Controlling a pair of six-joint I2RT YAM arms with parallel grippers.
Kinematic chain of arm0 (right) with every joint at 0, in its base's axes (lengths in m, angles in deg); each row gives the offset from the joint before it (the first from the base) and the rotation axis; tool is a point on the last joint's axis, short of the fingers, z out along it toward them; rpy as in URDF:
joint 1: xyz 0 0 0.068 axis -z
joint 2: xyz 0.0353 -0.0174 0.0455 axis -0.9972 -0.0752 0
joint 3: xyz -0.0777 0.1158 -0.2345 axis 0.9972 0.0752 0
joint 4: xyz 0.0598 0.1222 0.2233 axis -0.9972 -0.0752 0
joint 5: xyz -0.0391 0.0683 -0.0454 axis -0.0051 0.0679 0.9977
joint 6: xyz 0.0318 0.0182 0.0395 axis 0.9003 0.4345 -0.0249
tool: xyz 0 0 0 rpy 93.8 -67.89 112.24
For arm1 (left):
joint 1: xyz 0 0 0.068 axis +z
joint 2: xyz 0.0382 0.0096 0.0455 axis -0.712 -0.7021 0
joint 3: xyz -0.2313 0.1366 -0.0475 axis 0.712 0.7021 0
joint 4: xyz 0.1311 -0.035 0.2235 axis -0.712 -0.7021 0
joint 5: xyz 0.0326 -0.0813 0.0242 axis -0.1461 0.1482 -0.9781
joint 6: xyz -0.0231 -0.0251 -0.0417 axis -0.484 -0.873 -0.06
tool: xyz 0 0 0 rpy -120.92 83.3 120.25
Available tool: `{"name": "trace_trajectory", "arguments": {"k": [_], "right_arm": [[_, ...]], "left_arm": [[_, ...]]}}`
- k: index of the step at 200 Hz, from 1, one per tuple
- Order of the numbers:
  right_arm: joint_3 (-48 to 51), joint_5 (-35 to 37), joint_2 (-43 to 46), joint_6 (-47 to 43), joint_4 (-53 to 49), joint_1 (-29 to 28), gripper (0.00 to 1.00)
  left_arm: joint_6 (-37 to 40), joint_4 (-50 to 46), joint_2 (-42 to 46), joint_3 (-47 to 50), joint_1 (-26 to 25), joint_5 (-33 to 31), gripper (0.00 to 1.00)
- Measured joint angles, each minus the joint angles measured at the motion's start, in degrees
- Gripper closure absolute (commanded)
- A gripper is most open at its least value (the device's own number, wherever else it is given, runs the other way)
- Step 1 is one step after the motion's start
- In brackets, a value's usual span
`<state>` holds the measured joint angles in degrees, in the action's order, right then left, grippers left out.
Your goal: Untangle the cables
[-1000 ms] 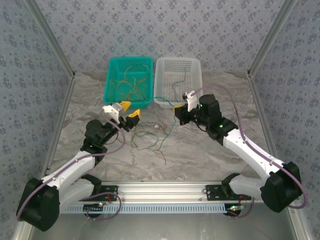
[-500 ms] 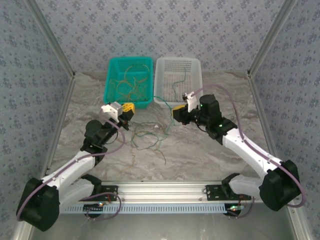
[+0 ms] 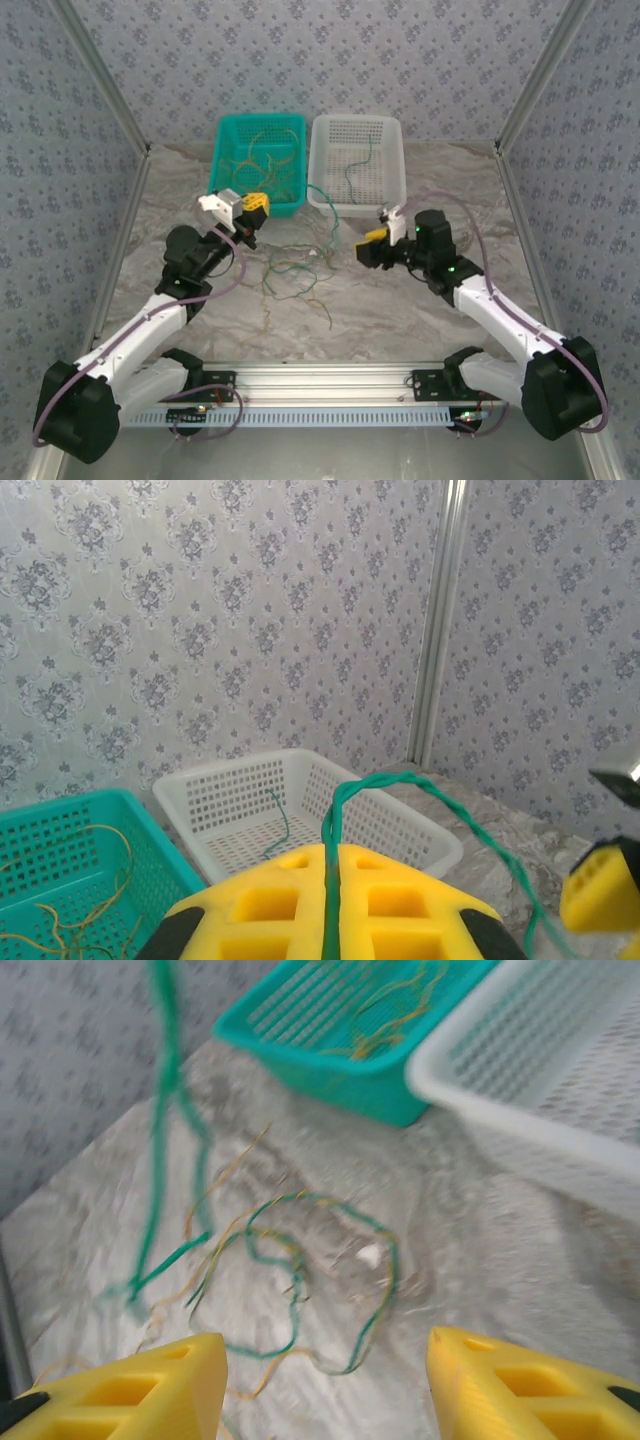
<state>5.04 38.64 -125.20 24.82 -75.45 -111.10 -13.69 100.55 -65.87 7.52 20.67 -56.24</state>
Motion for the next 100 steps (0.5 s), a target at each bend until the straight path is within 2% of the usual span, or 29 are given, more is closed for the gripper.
{"name": "trace_trajectory", "arguments": {"k": [32,66,100], "right_arm": [[2.75,-1.07,-0.92,-4.79,4.37,-5.51,0.42],[2.47,-1.09,-4.61,-6.71,7.67,-6.71,0.41],[0.79,-1.01,-8.74,-6.84,8.79,-6.99,0.46]], "left_arm": [[-0.52,-0.98,-0.02,-0.33,-0.02,0.59,1.0],[-0.79,-1.42,-0.07,-0.33,-0.02,1.03,1.0],[-1.18,-1.44,-0.07,-0.33,-0.02,1.46,1.0]]}}
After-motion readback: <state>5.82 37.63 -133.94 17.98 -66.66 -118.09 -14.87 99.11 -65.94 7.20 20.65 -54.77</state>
